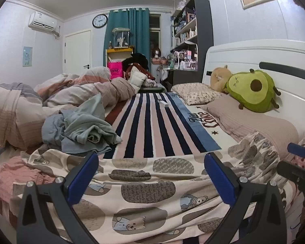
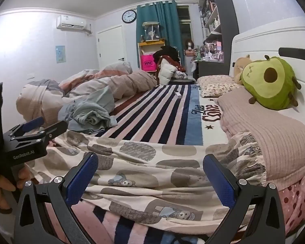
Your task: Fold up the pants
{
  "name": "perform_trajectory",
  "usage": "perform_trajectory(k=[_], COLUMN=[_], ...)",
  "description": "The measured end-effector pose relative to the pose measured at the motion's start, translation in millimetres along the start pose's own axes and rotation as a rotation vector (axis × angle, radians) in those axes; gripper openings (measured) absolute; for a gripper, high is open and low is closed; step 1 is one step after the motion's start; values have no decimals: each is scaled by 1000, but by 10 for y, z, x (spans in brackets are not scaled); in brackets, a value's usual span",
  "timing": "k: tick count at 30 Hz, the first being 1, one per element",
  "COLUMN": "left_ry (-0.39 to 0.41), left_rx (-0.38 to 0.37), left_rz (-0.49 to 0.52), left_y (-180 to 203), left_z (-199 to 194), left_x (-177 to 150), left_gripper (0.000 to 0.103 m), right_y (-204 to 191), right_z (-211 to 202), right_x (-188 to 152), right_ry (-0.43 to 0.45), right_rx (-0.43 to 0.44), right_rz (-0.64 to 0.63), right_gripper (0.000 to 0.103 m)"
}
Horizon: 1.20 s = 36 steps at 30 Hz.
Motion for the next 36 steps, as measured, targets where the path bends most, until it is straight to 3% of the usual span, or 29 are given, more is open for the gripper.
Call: perform_trajectory(k=[4,36], left_ry=[-5,1], left_rx=[-22,35], left_rz=[-25,-39], left_y=[-34,-33], left_z=[55,12], left_x=[-17,-23], left_gripper=[102,102], right_y=[52,172], right_z=[41,175], right_x=[20,-67], right_ry=[1,-17], right_rx=[-15,-12], right_rz=[6,55], right_gripper=[103,103])
Point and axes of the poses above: each gripper's, at about its wrist camera, not at the fingertips, and z roughly the way its jaws point, y to its right, x to its top, the point moved 10 cm from there along z, roughly the way its jaws point, and after that the axes turned 15 degrees about z, right-handed, at the moved point
